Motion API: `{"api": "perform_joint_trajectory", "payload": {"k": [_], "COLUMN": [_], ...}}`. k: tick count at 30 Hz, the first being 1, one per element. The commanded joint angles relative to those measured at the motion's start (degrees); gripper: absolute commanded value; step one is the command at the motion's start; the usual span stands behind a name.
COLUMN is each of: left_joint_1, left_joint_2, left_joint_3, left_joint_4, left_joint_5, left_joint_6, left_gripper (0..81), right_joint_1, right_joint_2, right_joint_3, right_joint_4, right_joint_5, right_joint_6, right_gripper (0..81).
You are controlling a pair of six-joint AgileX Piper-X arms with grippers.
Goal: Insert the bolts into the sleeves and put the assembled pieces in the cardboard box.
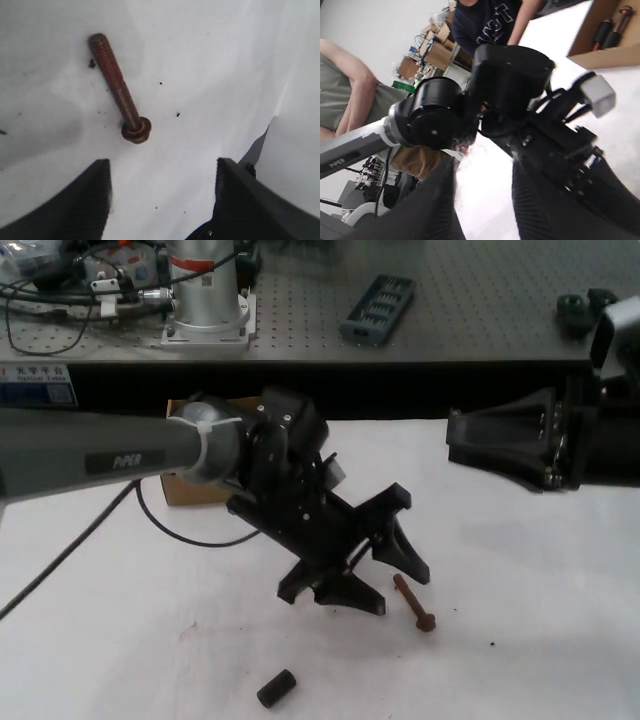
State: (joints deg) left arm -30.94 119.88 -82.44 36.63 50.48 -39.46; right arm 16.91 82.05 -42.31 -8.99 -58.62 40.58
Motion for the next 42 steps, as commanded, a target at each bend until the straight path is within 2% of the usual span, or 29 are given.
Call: {"api": "perform_joint_trajectory", "payload": {"k": [1, 7, 12, 14, 17, 20, 22, 26, 31, 42], "left_joint_1": [3.5, 11.7, 16.6, 17.3, 17.3, 17.0, 17.0, 17.0, 17.0, 17.0], "left_joint_2": [-3.4, -12.2, -20.9, -24.7, -29.8, -34.1, -36.7, -40.2, -42.5, -44.5], "left_joint_3": [-0.9, -0.9, -0.9, -0.9, -0.9, -0.9, -0.9, -0.9, -0.9, -0.9], "left_joint_4": [-0.2, 8.5, 19.2, 20.5, 19.8, 19.9, 20.6, 23.2, 26.7, 28.0], "left_joint_5": [-2.6, -17.8, -26.8, -28.6, -29.3, -29.3, -31.7, -35.8, -37.8, -38.7], "left_joint_6": [4.8, 20.4, 32.0, 34.1, 35.6, 38.2, 40.4, 44.1, 44.6, 44.6], "left_gripper": [43.1, 43.1, 39.6, 35.8, 33.6, 36.5, 39.3, 40.0, 40.0, 40.0], "right_joint_1": [-0.1, -0.1, 4.0, 6.1, 8.6, 11.5, 13.2, 15.8, 16.6, 18.1], "right_joint_2": [-0.6, -0.6, 0.5, 2.9, 7.7, 13.3, 16.1, 20.5, 24.6, 31.4], "right_joint_3": [-0.5, -2.7, -10.8, -14.8, -19.7, -23.8, -25.9, -28.1, -28.8, -31.9], "right_joint_4": [6.0, 18.9, 37.9, 44.8, 50.4, 54.0, 55.3, 55.4, 56.1, 60.6], "right_joint_5": [3.1, 11.6, 31.1, 36.5, 39.8, 42.1, 45.2, 50.1, 52.2, 52.8], "right_joint_6": [-3.9, -14.7, -34.7, -38.9, -39.3, -39.3, -39.4, -39.4, -39.4, -39.4], "right_gripper": [29.2, 29.2, 29.3, 30.7, 34.7, 34.9, 34.9, 34.9, 31.3, 31.4]}}
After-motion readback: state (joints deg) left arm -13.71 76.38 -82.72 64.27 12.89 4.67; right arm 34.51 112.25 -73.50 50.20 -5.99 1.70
